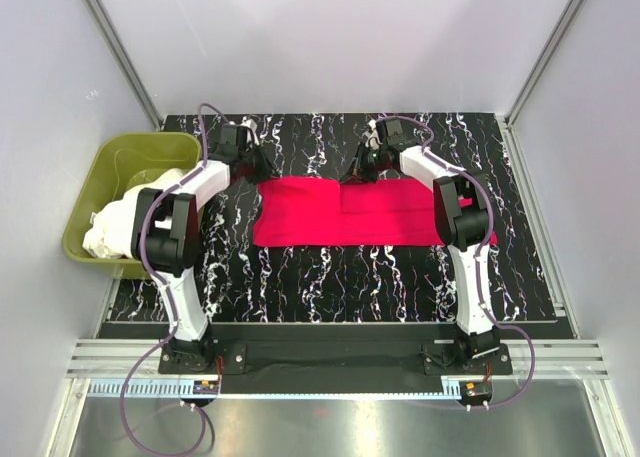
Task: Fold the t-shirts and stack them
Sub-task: Fold the tshirt
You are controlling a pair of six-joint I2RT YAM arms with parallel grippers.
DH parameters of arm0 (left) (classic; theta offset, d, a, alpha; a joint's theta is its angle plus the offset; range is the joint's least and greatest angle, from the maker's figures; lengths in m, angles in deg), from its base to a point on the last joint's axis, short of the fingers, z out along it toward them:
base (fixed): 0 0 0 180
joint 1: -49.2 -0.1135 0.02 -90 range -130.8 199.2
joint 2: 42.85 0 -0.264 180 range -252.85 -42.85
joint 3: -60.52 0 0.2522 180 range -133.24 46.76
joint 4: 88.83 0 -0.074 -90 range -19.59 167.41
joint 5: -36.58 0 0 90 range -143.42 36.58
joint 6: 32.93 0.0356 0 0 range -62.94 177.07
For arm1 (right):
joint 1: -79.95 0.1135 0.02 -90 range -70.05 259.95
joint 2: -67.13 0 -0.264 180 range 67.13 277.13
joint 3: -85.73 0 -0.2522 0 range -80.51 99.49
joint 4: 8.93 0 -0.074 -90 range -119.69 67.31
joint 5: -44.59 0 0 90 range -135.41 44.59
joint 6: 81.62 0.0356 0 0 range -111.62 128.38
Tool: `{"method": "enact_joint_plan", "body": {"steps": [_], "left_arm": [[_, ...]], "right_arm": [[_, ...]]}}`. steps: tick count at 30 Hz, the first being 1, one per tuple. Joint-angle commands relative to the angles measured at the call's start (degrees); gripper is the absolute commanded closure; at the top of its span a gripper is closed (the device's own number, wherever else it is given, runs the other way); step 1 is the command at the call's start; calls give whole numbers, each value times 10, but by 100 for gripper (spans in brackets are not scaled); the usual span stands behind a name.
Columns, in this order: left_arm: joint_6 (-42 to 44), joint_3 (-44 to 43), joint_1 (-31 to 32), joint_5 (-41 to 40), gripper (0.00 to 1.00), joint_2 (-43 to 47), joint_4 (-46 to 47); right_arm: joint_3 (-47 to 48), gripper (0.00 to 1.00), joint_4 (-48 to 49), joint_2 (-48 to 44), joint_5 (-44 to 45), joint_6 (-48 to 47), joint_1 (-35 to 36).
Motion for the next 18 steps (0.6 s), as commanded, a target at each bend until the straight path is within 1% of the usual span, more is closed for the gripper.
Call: {"method": "enact_joint_plan", "body": {"steps": [1,8,12,18], "left_arm": [[-2,23,2,5,100,56,26],[9,71,19,0,100,115,2],[15,98,26,-17,100,135,-12],[27,135,27,-19,100,158,-18]], "right_arm": [[-5,100,-3,-26,-5,-12,3],[-65,100,5,-66,-16,-6,3],[-99,100,9,-85,-17,-8,3],[-137,100,22,-112,-21,-7,5]]}}
